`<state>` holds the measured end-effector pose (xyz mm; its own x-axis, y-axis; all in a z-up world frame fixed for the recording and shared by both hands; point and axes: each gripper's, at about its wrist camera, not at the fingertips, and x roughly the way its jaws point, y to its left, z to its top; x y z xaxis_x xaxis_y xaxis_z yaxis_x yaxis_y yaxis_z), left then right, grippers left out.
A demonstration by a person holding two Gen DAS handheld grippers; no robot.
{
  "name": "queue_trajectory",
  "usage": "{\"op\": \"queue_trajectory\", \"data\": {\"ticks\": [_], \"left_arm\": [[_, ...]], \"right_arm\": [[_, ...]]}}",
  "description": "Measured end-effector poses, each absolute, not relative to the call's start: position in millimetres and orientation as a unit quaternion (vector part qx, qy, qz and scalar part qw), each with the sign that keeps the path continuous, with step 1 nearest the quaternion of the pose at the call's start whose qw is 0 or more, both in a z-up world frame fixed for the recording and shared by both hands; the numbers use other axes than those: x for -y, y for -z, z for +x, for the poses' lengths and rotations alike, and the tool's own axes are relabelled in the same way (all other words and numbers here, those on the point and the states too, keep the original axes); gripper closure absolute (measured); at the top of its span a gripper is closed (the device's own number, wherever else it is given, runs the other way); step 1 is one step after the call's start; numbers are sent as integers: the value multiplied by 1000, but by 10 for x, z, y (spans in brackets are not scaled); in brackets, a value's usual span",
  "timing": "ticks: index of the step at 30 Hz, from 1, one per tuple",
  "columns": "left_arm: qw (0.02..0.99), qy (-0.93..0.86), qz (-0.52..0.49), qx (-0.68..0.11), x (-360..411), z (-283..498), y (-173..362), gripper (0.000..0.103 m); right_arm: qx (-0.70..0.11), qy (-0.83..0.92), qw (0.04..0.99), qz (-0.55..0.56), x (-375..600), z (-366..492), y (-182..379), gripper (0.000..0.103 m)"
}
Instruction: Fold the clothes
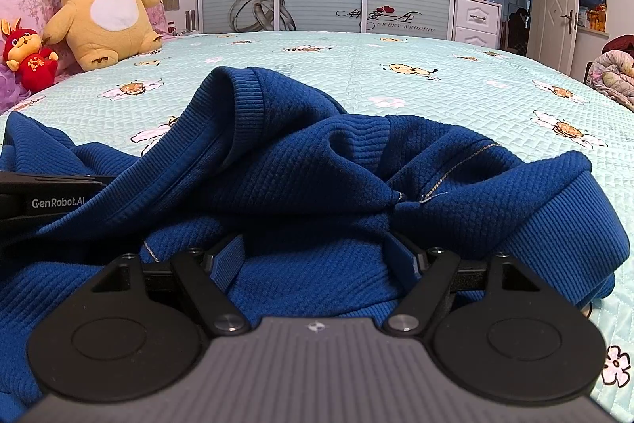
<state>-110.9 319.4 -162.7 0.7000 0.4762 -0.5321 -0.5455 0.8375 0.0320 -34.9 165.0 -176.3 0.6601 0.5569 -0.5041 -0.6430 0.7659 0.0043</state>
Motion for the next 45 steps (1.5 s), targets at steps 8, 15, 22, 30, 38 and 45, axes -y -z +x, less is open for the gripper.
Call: {"op": "queue_trajectory", "data": {"ticks": [8,15,22,30,38,45], "left_arm": [[918,-277,-72,-275,-3204,-1099,1617,51],[917,-275,-75,-279,-3210,-1098,1617,50],[917,-275,-76,-280,-3205,-1096,1620,50],[917,-276,-75,-279,-3205,-1099,1622,49],[917,-276,-74,-279,-3205,-1089,1628,49],[917,-277,-70,-277,-3189,-1090,1639,48]], "right_arm": [[-246,-332,907,-84,-1648,-350,1768,26],[-246,-332,907,-84,-1657,-356,1767,26],[-246,-332,907,-84,-1656,-355,1767,26],[-246,-333,906,-84,-1654,-352,1769,26],[-246,-332,906,-84,-1659,-353,1770,26],[-246,-332,906,-84,-1658,-352,1770,26]]}}
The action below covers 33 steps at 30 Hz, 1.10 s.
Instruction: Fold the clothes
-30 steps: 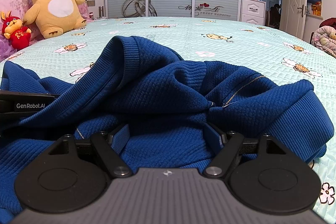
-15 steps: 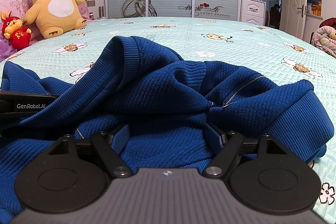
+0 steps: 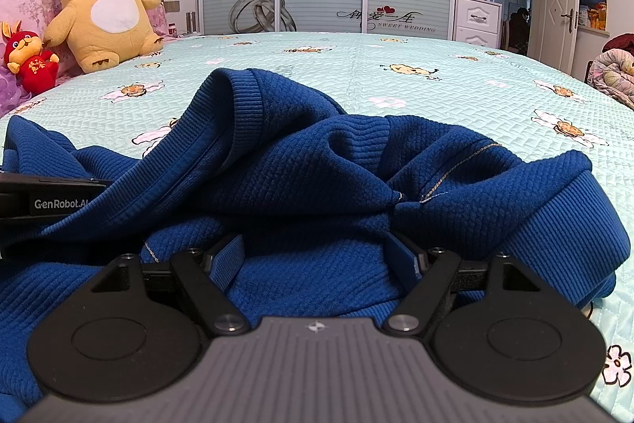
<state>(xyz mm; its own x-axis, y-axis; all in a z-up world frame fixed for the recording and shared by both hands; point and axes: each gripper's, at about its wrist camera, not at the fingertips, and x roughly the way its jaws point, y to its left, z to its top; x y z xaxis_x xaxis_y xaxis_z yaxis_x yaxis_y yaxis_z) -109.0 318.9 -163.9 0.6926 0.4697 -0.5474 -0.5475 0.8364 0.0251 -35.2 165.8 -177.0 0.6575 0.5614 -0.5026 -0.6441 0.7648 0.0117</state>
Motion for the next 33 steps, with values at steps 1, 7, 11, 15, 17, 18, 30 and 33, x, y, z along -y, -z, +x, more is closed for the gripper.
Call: {"op": "queue_trajectory", "data": {"ticks": [1,7,11,15,17,18,30,33], "left_arm": [[917,-277,-70,-277,-3188,-1090,1638,48],[917,-278,-69,-276,-3186,-1094,1640,48],[918,-277,-69,-276,-3183,-1097,1641,48],[918,-278,-68,-276,-3183,-1093,1641,48],[918,-278,-67,-275,-3179,-1091,1643,48],[918,-278,-67,-275,-3178,-1090,1645,48],[919,-278,-62,-273,-3168,-1095,1660,47],[919,-279,-59,-273,-3164,-1095,1663,47]], "right_arm": [[-246,-332,906,-84,-1658,-352,1771,26],[-246,-333,906,-84,-1660,-352,1769,26],[-246,-333,906,-84,-1660,-352,1769,26],[-246,-333,906,-84,-1660,-352,1770,26],[-246,-333,906,-84,-1660,-352,1770,26],[-246,-333,906,-84,-1660,-352,1770,26],[-246,-333,906,-84,-1658,-350,1771,26],[-246,-333,906,-84,-1656,-349,1770,26]]}}
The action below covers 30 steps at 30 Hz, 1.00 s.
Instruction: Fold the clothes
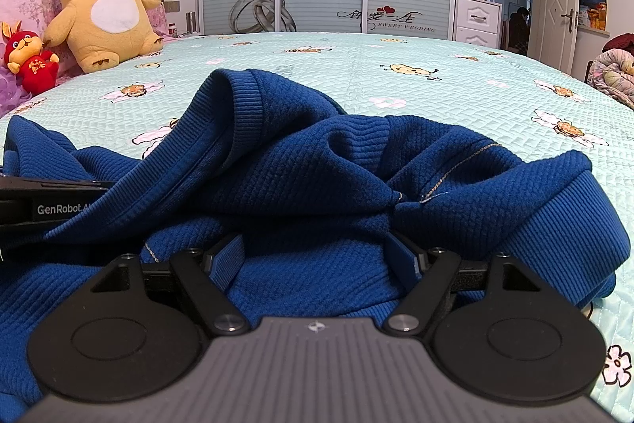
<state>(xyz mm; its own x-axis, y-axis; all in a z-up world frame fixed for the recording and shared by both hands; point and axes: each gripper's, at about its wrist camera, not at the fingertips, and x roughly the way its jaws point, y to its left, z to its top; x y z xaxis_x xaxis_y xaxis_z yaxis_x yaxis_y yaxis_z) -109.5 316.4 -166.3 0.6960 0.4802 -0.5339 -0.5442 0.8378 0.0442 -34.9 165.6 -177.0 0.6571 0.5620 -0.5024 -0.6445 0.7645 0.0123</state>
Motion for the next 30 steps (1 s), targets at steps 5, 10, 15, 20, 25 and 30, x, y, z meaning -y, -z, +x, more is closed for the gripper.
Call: {"op": "queue_trajectory", "data": {"ticks": [5,10,15,20,25,30], "left_arm": [[919,-280,-54,-270,-3155,-1099,1672,47],[921,-280,-54,-267,-3160,-1111,1683,46],[925,-278,-59,-254,-3170,-1161,1704,44],[930,-270,-84,-235,-3234,-1245,1713,39],[931,-263,-83,-239,-3235,-1284,1694,34],[931,-256,-82,-247,-3245,-1308,1680,32]], "right_arm": [[-246,-333,906,-84,-1655,-349,1768,26],[-247,-333,906,-84,-1655,-346,1766,26],[-247,-333,906,-84,-1657,-345,1763,25],[-246,-332,907,-87,-1663,-349,1761,25],[-244,-327,908,-98,-1697,-369,1756,25],[-234,-312,912,-126,-1776,-437,1740,24]]}}
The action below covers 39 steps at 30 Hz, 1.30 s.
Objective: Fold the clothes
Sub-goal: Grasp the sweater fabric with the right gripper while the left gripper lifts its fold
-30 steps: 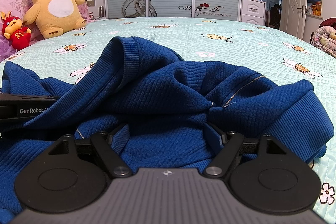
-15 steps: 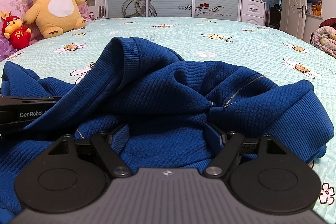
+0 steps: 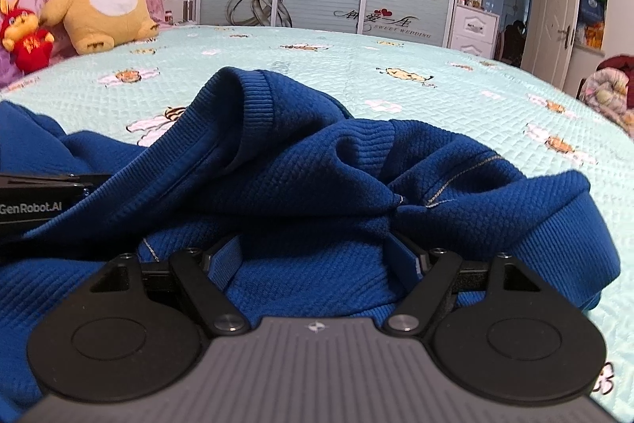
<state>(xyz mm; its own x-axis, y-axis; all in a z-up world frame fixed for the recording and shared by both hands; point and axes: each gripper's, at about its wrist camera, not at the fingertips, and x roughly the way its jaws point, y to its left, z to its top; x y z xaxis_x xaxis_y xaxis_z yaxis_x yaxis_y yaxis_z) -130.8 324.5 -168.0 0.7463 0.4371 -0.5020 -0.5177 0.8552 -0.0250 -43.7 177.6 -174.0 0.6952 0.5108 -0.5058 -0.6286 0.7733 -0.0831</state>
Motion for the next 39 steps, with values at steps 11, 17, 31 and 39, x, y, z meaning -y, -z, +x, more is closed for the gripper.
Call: {"op": "queue_trajectory", "data": {"ticks": [11,17,31,39], "left_arm": [[933,-239,-98,-250,-3323,-1342,1649,33],[937,-242,-131,-217,-3436,-1428,1569,82],[905,-280,-252,-195,-3793,-1488,1539,55],[905,-273,-264,-190,-3828,-1535,1512,48]], "right_arm": [[-171,-300,906,-245,-2111,-571,1672,43],[-220,-312,901,-206,-2272,-148,1371,97],[-192,-346,903,-167,-2612,-208,1029,32],[-273,-398,864,-142,-2712,-611,1355,31]]}}
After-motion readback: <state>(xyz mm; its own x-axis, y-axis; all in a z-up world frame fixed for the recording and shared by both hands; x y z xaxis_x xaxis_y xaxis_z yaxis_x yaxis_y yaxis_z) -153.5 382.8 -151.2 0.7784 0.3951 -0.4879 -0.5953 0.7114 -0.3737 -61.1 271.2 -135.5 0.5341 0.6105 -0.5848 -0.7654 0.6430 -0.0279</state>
